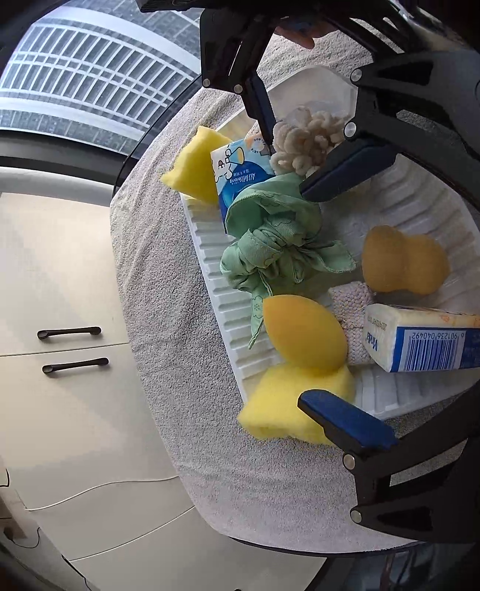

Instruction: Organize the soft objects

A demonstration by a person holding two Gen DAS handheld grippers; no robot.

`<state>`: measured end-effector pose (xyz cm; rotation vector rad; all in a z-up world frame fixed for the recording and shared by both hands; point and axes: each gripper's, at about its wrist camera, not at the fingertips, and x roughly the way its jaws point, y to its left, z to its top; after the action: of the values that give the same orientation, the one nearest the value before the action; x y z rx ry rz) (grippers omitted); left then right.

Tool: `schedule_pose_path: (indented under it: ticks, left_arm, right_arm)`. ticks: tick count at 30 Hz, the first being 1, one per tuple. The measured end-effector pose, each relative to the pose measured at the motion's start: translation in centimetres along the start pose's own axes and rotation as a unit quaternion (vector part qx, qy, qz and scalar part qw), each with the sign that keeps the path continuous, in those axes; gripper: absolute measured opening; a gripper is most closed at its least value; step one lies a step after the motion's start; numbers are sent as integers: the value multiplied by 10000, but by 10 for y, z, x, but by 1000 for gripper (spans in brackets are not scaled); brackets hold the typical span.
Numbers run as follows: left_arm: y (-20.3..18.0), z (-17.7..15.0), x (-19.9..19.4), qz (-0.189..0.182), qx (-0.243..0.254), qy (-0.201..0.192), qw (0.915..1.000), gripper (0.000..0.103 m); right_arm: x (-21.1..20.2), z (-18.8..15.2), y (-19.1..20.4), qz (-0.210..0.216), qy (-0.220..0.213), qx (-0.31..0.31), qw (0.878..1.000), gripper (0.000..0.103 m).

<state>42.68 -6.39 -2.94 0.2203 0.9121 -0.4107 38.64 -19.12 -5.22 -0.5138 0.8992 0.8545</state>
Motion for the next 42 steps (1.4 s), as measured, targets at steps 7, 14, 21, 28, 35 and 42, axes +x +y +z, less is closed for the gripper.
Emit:
schedule_pose_path:
  ticks: [7,14,21,28,35,42]
  left_arm:
    - [9,5,-12,139,-175,-230,9995,103]
    - [18,5,-32,316,-341,-499,9977,103]
    - [24,6,-53,465,-440,-729,9953,103]
    - [32,-1,-82,603,-593,-948,9919,103]
    - [29,-21,-127,776,-721,-1372,9849,103]
    - [13,-52,-166,984,-833,-1643,9780,103]
  right_arm:
    - [-12,-7,-3,-82,-138,116,9998,90]
    - [-43,-11,-19,-343,-715,455,9958,103]
    - [-66,-13,-19,-607,-997,577,9915,103]
    - [-93,-20,-18,-791,-1265,795,9856,103]
    - [-126,-33,-10,-1053,-1561,1171,9751,103]
    - [-159,-52,6,-1392,-1825,1662,9590,103]
